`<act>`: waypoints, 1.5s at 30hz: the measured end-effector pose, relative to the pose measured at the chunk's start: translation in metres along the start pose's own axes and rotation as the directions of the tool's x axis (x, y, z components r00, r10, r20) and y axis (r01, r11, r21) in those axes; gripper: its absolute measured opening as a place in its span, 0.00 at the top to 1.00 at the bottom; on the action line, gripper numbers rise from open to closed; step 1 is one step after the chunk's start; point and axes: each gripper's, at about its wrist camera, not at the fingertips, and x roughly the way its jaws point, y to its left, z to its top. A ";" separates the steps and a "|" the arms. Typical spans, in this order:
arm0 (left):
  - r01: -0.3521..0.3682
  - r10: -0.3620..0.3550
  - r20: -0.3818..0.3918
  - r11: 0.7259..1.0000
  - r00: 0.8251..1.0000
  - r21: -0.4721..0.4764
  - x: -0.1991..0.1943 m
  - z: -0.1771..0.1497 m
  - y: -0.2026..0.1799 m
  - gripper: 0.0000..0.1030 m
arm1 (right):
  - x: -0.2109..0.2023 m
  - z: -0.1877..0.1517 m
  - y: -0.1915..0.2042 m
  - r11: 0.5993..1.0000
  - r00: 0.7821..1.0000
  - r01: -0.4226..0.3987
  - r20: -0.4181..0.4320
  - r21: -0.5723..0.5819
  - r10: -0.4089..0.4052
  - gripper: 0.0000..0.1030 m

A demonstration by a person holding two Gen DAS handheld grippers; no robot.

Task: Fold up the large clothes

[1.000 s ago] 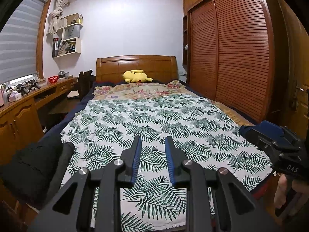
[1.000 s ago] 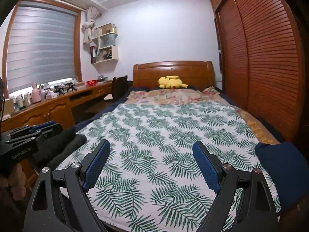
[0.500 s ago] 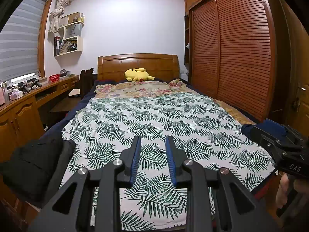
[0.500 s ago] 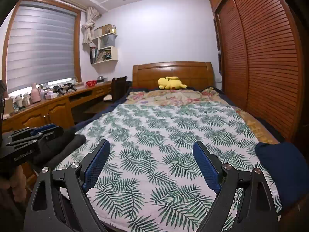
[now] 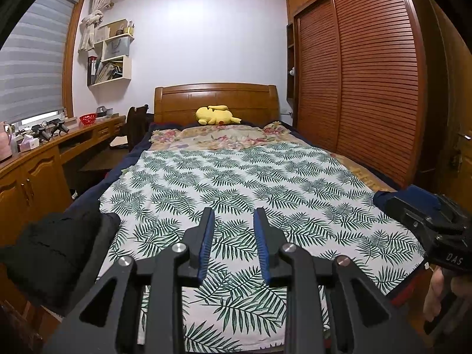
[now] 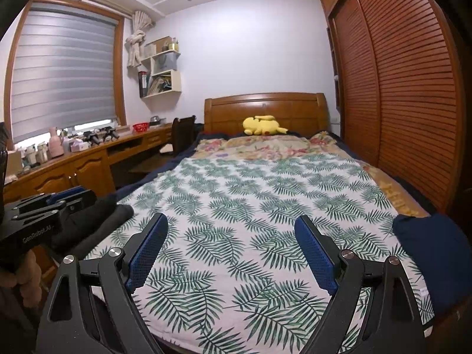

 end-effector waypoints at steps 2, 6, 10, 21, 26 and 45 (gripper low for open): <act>0.001 -0.001 -0.002 1.000 1.000 0.000 0.000 0.000 -0.001 0.75 | 0.000 0.000 0.000 1.000 1.000 -0.001 0.000 0.001 0.001 0.13; 0.002 -0.002 -0.001 1.000 1.000 0.001 0.001 0.000 -0.001 0.74 | 0.000 -0.001 0.000 1.000 1.000 0.000 0.001 0.000 0.000 0.13; 0.004 -0.004 -0.002 1.000 1.000 0.002 0.001 0.000 -0.001 0.74 | 0.001 0.000 0.000 1.000 1.000 0.000 0.002 0.000 0.000 0.13; 0.005 -0.005 -0.008 1.000 1.000 0.002 0.003 -0.003 -0.001 0.74 | -0.001 -0.002 -0.001 1.000 1.000 -0.001 0.002 0.001 0.001 0.13; 0.005 -0.005 -0.007 1.000 1.000 0.003 0.003 -0.003 -0.001 0.73 | -0.001 -0.003 0.000 1.000 1.000 -0.001 0.002 0.001 0.001 0.13; 0.006 -0.006 -0.006 1.000 1.000 0.006 0.002 -0.003 -0.001 0.73 | 0.003 0.000 0.006 1.000 1.000 -0.007 0.001 0.005 0.007 0.13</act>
